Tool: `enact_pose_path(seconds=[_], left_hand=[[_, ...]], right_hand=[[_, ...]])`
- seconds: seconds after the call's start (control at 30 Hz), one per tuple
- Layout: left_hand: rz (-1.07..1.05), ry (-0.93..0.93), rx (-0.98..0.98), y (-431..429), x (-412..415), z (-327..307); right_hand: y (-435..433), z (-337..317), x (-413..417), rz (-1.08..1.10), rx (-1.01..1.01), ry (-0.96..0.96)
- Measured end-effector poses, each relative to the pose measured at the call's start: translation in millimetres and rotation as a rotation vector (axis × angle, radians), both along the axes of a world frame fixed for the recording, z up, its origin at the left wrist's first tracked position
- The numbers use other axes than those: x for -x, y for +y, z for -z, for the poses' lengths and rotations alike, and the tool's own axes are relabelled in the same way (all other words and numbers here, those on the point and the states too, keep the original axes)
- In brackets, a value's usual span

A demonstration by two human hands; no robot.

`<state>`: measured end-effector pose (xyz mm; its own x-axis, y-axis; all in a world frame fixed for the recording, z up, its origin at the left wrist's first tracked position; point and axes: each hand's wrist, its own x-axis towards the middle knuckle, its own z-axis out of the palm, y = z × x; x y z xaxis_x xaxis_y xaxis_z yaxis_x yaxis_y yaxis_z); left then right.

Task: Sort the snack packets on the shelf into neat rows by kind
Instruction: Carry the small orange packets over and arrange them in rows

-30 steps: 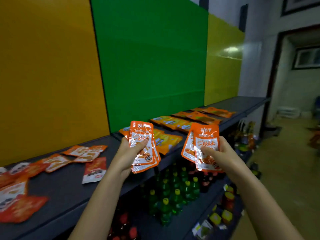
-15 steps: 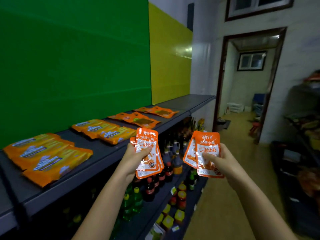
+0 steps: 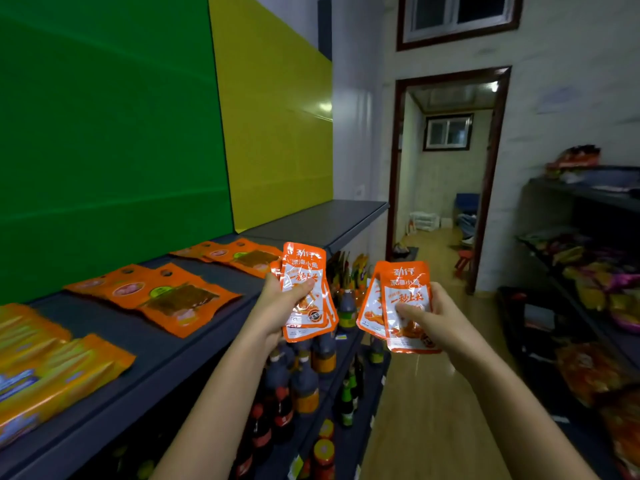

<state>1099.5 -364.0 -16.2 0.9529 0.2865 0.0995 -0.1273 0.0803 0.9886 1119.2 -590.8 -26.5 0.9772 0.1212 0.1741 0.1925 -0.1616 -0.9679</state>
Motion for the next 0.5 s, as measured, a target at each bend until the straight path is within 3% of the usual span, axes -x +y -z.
enact_pose_path(seconds=[0.5], left_hand=[[-0.122,0.079,-0.034,-27.5,-208.2,4.8]], right_hand=[[-12.0,-4.7,-222.1,-0.152,-0.05,-0.012]])
